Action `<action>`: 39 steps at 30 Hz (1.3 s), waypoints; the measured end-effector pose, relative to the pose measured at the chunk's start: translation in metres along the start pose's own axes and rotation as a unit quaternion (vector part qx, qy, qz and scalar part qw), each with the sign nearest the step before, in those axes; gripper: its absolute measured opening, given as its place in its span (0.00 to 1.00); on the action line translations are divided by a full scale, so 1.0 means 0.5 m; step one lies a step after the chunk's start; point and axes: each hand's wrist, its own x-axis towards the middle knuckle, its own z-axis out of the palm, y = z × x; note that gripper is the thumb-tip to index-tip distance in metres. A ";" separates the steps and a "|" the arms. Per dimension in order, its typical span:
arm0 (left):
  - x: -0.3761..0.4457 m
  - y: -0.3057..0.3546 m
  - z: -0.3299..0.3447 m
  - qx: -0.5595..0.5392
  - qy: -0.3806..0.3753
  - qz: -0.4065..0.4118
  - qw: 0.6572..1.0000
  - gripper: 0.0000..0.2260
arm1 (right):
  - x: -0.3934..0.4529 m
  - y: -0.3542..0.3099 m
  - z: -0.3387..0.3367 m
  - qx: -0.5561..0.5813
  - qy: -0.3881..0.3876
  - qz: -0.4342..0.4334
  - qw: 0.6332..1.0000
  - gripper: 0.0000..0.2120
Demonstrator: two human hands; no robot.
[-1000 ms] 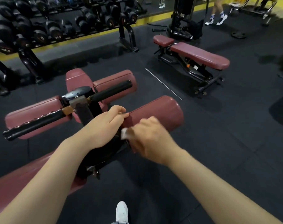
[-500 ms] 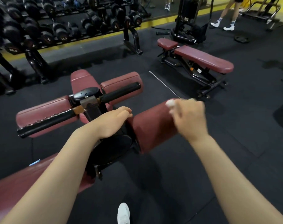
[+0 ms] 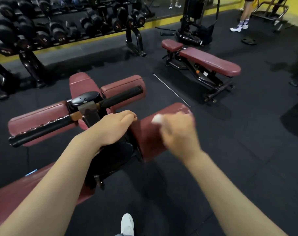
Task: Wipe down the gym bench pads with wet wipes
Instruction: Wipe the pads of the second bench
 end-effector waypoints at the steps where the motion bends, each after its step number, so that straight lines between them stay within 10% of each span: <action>1: -0.008 0.004 0.002 -0.007 0.007 0.019 1.000 0.22 | -0.016 -0.035 0.010 0.028 -0.041 -0.119 0.992 0.10; 4: -0.030 -0.001 0.019 -0.013 -0.003 0.051 0.999 0.24 | -0.021 -0.006 0.007 0.028 -0.068 -0.199 0.977 0.14; 8: -0.010 -0.025 0.025 -0.056 -0.012 0.012 0.998 0.19 | 0.018 0.099 -0.039 -0.066 0.064 0.184 0.979 0.03; 14: 0.011 -0.023 0.002 -0.006 -0.023 0.014 1.000 0.19 | -0.014 -0.013 0.004 0.023 -0.070 -0.165 0.984 0.14; 19: -0.028 -0.029 0.025 0.018 -0.025 0.062 0.998 0.21 | 0.003 0.099 -0.045 -0.068 0.054 0.190 0.978 0.03; 24: 0.003 -0.026 0.022 0.027 -0.031 -0.005 0.999 0.19 | -0.048 -0.049 0.004 0.052 -0.089 -0.207 0.973 0.15; 30: -0.028 -0.020 0.023 0.065 -0.018 0.061 0.996 0.23 | 0.024 0.109 -0.054 -0.079 0.055 0.207 0.974 0.02; 35: -0.009 -0.018 0.022 0.017 -0.028 0.001 0.999 0.19 | -0.039 -0.040 0.008 0.052 -0.040 -0.138 0.988 0.14; 39: -0.007 -0.009 0.016 0.057 -0.024 0.011 0.998 0.21 | -0.002 0.040 -0.017 -0.034 -0.002 0.063 0.997 0.07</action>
